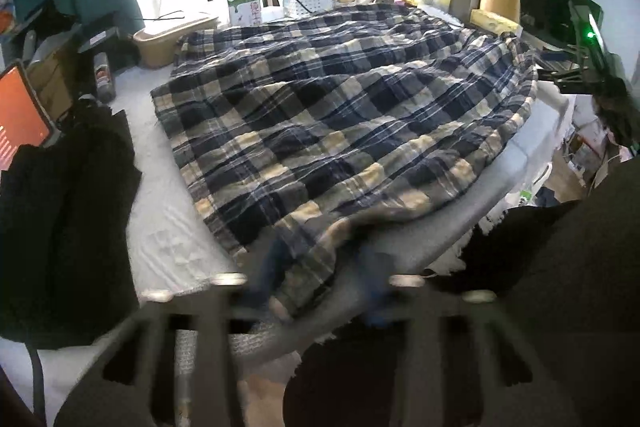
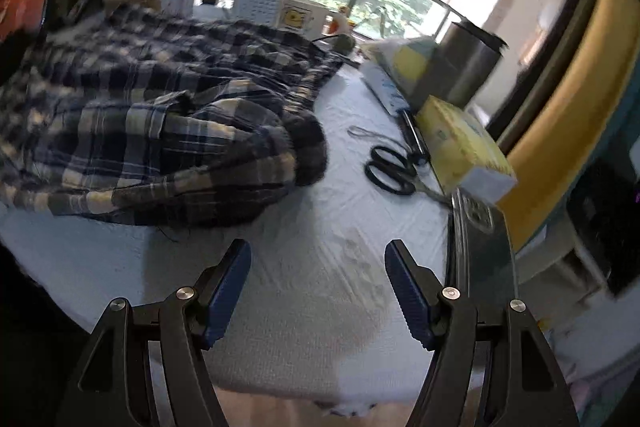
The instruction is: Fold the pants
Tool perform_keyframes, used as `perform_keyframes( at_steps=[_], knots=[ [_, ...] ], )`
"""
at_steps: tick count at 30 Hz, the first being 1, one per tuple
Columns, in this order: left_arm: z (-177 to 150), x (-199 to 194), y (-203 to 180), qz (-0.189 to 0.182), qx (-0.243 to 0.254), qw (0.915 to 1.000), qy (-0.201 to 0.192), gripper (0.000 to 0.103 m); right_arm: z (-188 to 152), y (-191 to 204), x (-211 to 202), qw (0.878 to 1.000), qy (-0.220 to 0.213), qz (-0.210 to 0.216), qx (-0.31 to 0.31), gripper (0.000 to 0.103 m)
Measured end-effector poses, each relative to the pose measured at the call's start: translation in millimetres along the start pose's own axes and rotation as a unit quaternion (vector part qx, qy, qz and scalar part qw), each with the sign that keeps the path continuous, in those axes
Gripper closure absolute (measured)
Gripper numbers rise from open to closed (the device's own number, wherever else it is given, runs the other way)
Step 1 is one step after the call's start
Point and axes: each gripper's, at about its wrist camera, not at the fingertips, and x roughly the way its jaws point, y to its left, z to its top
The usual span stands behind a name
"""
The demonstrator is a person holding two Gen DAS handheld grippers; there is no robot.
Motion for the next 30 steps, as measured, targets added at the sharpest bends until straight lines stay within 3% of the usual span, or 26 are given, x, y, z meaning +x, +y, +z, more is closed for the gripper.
perform_keyframes(
  at_steps=[3,7,11,12,13,15,22,30],
  knots=[
    [-0.1,-1.2,3.8,0.007,-0.005,0.9999,-0.004,0.099,9.3,7.3,0.5,0.999,-0.024,0.005,-0.027,0.031],
    [1.7,-11.7,9.6,-0.005,-0.021,0.9996,-0.019,0.100,23.7,11.1,9.3,0.998,-0.037,0.031,-0.044,0.027],
    [5.9,-25.0,13.2,-0.016,-0.037,0.9983,-0.042,0.100,32.7,5.9,20.5,0.996,-0.041,0.080,-0.015,0.031],
    [7.8,-30.0,14.4,-0.021,-0.040,0.9978,-0.050,0.100,33.7,4.3,20.0,0.993,-0.044,0.110,-0.002,0.058],
    [8.7,-33.7,14.9,-0.024,-0.042,0.9971,-0.058,0.100,34.3,4.1,17.6,0.990,-0.050,0.131,0.008,0.076],
    [11.5,-42.5,17.7,-0.044,-0.055,0.9941,-0.083,0.100,36.4,2.5,13.5,0.988,-0.058,0.143,0.025,0.082],
    [26.8,-64.3,17.7,-0.048,-0.060,0.9883,-0.132,0.100,31.4,-8.5,-11.4,0.986,-0.084,0.131,0.058,0.085],
    [48.2,-78.5,28.9,-0.033,-0.055,0.9837,-0.168,0.100,43.8,-37.2,-44.6,0.972,-0.145,0.143,0.116,0.085]
  ],
)
